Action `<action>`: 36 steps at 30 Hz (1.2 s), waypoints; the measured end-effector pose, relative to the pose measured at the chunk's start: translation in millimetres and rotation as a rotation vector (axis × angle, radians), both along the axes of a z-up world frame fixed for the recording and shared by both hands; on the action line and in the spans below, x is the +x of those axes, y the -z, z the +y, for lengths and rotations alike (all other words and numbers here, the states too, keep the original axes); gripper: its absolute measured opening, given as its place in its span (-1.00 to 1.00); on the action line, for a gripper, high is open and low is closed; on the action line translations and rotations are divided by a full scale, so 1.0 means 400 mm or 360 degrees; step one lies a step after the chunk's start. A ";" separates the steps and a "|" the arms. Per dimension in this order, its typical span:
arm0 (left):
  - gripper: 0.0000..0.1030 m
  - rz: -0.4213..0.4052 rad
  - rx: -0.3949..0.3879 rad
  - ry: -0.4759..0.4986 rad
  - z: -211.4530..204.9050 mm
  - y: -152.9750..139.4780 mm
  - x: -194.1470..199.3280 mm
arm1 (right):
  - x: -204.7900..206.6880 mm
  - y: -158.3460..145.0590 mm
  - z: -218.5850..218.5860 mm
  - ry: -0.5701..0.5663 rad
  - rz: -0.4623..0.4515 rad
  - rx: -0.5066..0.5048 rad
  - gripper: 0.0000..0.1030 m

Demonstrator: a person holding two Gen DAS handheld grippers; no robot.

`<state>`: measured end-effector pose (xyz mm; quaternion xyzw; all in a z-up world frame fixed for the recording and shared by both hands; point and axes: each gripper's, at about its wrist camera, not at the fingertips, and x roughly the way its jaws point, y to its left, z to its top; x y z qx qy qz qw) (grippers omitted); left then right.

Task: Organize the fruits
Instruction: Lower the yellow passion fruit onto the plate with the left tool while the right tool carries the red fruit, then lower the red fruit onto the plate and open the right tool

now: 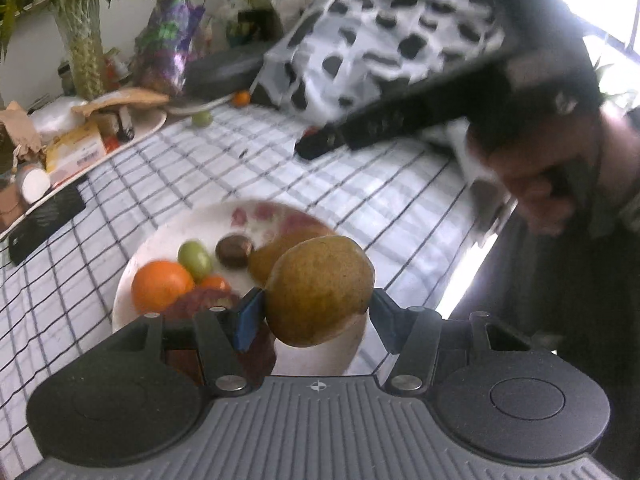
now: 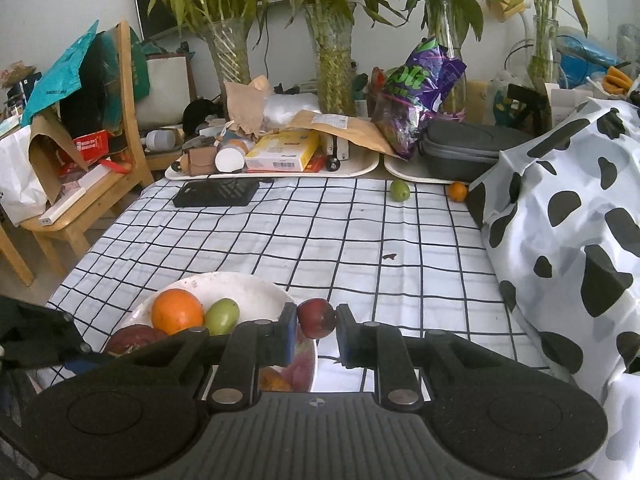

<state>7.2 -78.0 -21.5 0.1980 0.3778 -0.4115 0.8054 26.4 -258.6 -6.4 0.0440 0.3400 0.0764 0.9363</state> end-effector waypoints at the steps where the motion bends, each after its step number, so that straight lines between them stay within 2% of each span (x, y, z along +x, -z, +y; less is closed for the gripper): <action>1: 0.10 -0.0021 0.0032 0.0004 -0.004 0.007 -0.002 | -0.002 0.000 0.002 -0.0002 0.0001 0.0000 -0.59; 6: 0.18 -0.0078 0.0063 0.0050 -0.014 0.009 -0.020 | -0.008 0.003 0.014 -0.0020 0.0014 -0.0007 -0.59; 9: 0.27 -0.0048 0.0029 0.0052 -0.010 0.006 -0.015 | -0.006 0.005 0.018 -0.0026 0.0025 -0.0013 -0.59; 17: 0.27 0.0006 -0.0073 0.0027 0.016 -0.009 -0.007 | 0.012 0.009 0.024 -0.0016 0.0055 0.0018 -0.59; 20: 0.27 -0.0029 -0.0114 -0.0017 0.034 -0.022 -0.005 | 0.022 0.011 0.034 -0.0020 0.0073 0.0025 -0.59; 25: 0.27 0.0039 -0.0240 -0.0083 0.069 -0.038 0.013 | 0.040 0.017 0.051 -0.0021 0.0109 0.0047 -0.59; 28: 0.27 -0.0016 -0.0259 -0.0173 0.090 -0.049 0.019 | 0.052 0.022 0.054 -0.0005 0.0141 0.0077 -0.59; 31: 0.27 -0.0016 -0.0299 -0.0254 0.113 -0.054 0.033 | 0.063 0.029 0.061 0.0004 0.0177 0.0093 -0.58; 36: 0.27 -0.0029 -0.0285 -0.0323 0.132 -0.058 0.044 | 0.075 0.039 0.075 -0.0003 0.0220 0.0100 -0.58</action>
